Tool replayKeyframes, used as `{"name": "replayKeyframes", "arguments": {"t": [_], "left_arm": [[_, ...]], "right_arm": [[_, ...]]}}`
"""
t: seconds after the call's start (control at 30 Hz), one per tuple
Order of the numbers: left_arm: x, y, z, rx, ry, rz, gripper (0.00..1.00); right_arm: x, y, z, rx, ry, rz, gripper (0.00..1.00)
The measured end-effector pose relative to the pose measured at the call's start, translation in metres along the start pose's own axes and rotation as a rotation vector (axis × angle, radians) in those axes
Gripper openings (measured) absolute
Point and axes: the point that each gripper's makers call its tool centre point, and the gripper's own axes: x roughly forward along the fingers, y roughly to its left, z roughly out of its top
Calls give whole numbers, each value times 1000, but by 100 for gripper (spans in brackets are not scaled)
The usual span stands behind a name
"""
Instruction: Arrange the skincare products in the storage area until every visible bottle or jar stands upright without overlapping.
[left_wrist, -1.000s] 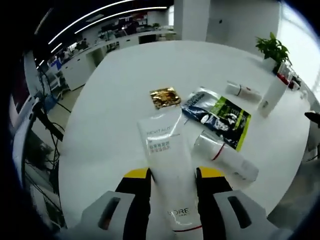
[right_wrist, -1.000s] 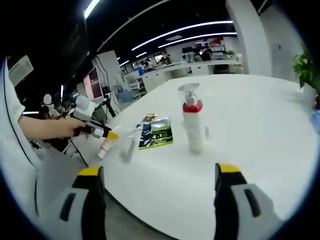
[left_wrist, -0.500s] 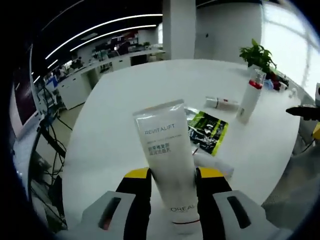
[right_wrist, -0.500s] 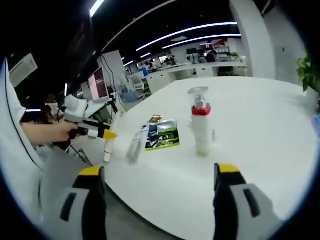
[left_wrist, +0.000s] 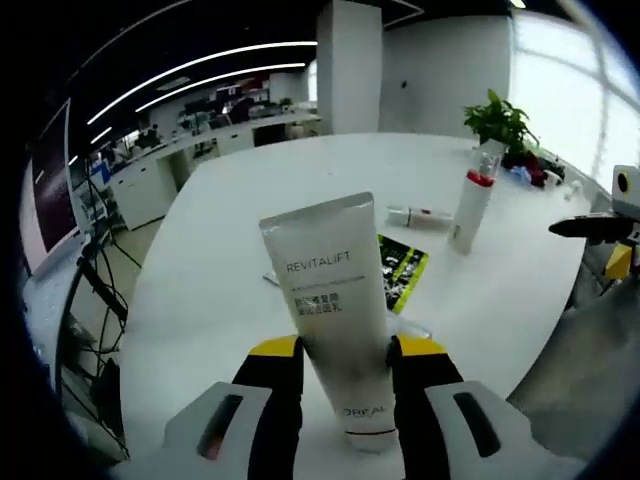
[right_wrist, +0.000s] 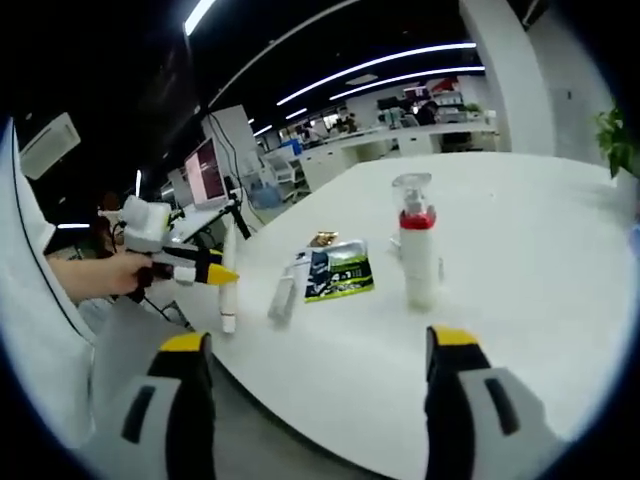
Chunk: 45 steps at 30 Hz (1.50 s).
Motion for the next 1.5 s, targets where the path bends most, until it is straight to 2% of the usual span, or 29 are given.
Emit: {"name": "replayKeyframes", "arguments": {"t": [0.4,0.5,0.67,0.97,1.1,1.33,1.5], "left_arm": [[-9,-24,3,52,-32,-26,31],[-10,-29,5,72,-31,-40,31],[-13,-46,11,130,-41,-65,31],[-18,-92,42,200,-97,-152,31],[-18,-115,54,221,-119,-198,31],[-19,-145,62,267,-136,-251,31],[-21,-157,63,304,-141,-270,31]], "right_arm": [[8,25,8,-8,-13,60,85],[9,32,13,-6,-24,79,84],[11,48,33,11,-72,118,79],[19,83,63,-14,-121,195,64],[25,93,70,-28,-127,212,58],[32,95,83,-19,-157,200,46],[35,90,85,-67,-152,154,33]]}}
